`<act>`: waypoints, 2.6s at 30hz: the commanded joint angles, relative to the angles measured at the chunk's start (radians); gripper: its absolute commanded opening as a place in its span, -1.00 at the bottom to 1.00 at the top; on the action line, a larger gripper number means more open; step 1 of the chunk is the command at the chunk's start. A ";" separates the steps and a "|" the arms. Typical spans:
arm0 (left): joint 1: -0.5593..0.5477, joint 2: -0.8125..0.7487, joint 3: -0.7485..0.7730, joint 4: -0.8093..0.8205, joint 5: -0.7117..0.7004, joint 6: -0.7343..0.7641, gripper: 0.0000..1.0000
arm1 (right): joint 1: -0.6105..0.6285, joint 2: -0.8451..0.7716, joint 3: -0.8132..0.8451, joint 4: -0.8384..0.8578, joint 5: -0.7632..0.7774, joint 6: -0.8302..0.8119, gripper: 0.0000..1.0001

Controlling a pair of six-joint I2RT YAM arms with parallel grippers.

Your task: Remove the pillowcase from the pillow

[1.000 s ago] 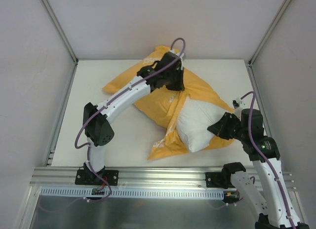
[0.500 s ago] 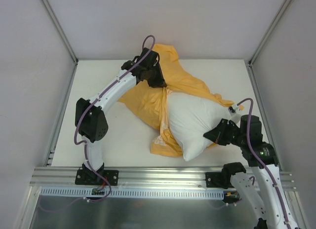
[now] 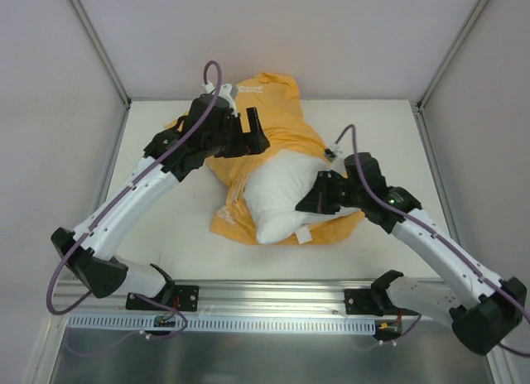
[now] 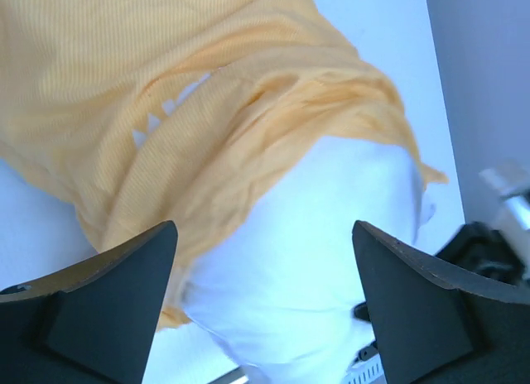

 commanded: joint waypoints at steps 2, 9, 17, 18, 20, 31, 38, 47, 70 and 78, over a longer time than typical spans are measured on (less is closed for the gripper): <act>0.015 -0.117 -0.081 -0.038 -0.103 0.035 0.75 | 0.231 0.170 0.115 0.230 0.079 0.058 -0.99; 0.001 -0.154 -0.156 -0.084 -0.066 0.050 0.62 | 0.305 0.263 0.297 -0.138 0.160 -0.164 0.69; -0.242 -0.110 -0.130 -0.152 -0.241 0.026 0.45 | 0.224 -0.041 0.216 -0.337 0.531 -0.266 0.99; -0.303 -0.085 -0.110 -0.164 -0.264 0.018 0.45 | 0.155 -0.117 0.166 -0.348 0.560 -0.256 0.99; -0.365 -0.048 -0.080 -0.181 -0.328 0.012 0.46 | 0.045 -0.174 0.119 -0.368 0.565 -0.237 0.92; -0.612 0.476 0.313 -0.394 -0.629 0.050 0.97 | -0.332 -0.083 -0.094 -0.285 0.103 -0.327 0.93; -0.611 0.585 0.304 -0.391 -0.660 0.053 0.98 | -0.332 0.043 -0.111 -0.124 0.077 -0.267 0.88; -0.536 0.581 0.215 -0.379 -0.600 -0.034 -0.99 | -0.332 0.189 -0.164 0.115 0.060 -0.163 0.23; -0.393 -0.054 -0.027 -0.018 0.205 -0.056 -1.00 | -0.345 0.523 0.257 0.247 0.188 0.057 -0.99; -0.393 -0.077 -0.104 0.118 0.352 -0.146 -1.00 | -0.353 0.975 0.861 -0.044 0.176 -0.014 -0.99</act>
